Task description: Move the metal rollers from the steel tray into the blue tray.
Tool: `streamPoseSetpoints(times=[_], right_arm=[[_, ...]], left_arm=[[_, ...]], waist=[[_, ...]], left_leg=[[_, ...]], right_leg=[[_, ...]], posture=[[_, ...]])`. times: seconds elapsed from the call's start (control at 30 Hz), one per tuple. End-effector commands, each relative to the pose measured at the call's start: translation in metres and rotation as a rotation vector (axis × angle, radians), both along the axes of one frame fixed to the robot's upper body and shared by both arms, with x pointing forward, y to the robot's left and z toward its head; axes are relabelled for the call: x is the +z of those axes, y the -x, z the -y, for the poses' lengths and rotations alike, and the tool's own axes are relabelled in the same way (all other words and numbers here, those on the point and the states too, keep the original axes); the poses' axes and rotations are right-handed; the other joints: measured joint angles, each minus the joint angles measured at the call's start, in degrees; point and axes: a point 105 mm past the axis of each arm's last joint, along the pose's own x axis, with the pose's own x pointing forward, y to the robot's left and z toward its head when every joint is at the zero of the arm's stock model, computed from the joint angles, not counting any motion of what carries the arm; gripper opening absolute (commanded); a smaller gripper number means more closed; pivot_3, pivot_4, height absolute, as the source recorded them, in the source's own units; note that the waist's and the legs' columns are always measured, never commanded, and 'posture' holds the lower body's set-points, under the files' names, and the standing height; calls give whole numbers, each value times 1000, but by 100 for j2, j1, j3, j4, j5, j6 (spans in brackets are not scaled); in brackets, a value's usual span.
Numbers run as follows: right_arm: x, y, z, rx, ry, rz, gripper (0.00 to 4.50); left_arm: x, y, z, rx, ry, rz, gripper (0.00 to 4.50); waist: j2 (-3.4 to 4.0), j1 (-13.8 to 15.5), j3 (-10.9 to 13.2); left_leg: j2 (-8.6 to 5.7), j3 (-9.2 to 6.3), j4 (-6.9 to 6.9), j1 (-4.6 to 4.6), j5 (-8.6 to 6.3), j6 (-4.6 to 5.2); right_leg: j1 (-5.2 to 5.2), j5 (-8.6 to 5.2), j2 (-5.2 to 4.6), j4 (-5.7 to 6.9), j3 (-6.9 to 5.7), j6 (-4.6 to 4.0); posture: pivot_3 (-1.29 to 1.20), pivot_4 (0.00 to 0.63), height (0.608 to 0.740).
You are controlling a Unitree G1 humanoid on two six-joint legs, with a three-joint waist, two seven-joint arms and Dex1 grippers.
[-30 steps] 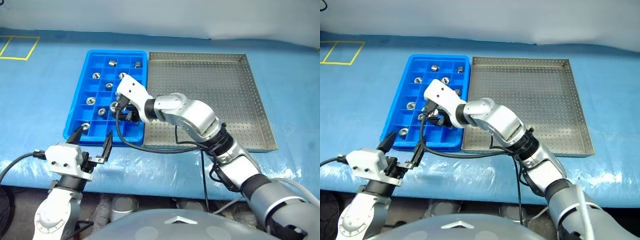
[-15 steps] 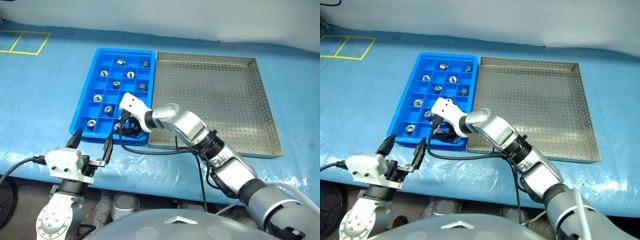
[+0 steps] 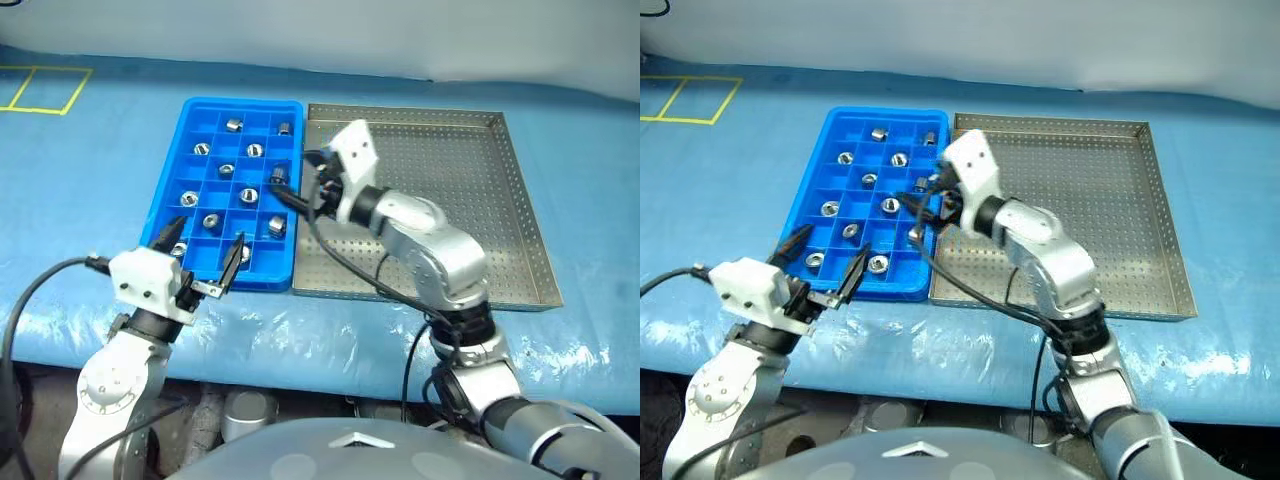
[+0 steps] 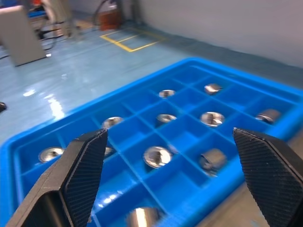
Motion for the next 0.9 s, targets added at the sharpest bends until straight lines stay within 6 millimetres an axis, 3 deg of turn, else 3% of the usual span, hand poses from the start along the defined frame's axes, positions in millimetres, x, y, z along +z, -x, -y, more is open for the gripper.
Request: streamPoseSetpoints(times=[0.03, 0.13, 0.33, 0.53, 0.9], right_arm=[[6, 4, 33, -81, 31, 94, 4463], [-7, 9, 55, -122, 61, 86, 4463], [-27, 23, 79, -161, 119, 69, 4463], [-33, 40, 77, -112, 92, 29, 4463], [-41, 41, 76, -102, 82, -3, 4463]], left_arm=[[-7, -17, 2, -32, -53, -33, 4500], [-8, -32, 3, -46, -62, -41, 4500], [-11, -53, 5, -68, -94, -53, 4500], [-14, -69, -1, -36, -72, -54, 4500], [-14, -75, 13, -101, -69, -42, 4500]], waist=[[0, -104, 0], [0, -323, 0], [0, -604, 0], [-1, -674, 1], [-2, -680, 1]], left_leg=[[0, 0, 0, 1, 0, -1], [0, 2, 2, 3, 0, 0], [2, 2, 0, 8, -1, 2], [0, 3, 11, 16, -1, 2], [-1, 3, 11, 20, 0, 1]], right_leg=[[1, 0, 0, 1, 1, 0], [3, 1, 0, 2, 5, 1], [3, 1, 2, 10, 9, 1], [14, 3, 3, 13, 11, 5], [20, 4, 2, 12, 13, 7]], posture=[[41, 150, 740], [2, 150, 740], [-45, 150, 740], [-60, 150, 740], [-63, 150, 740]])
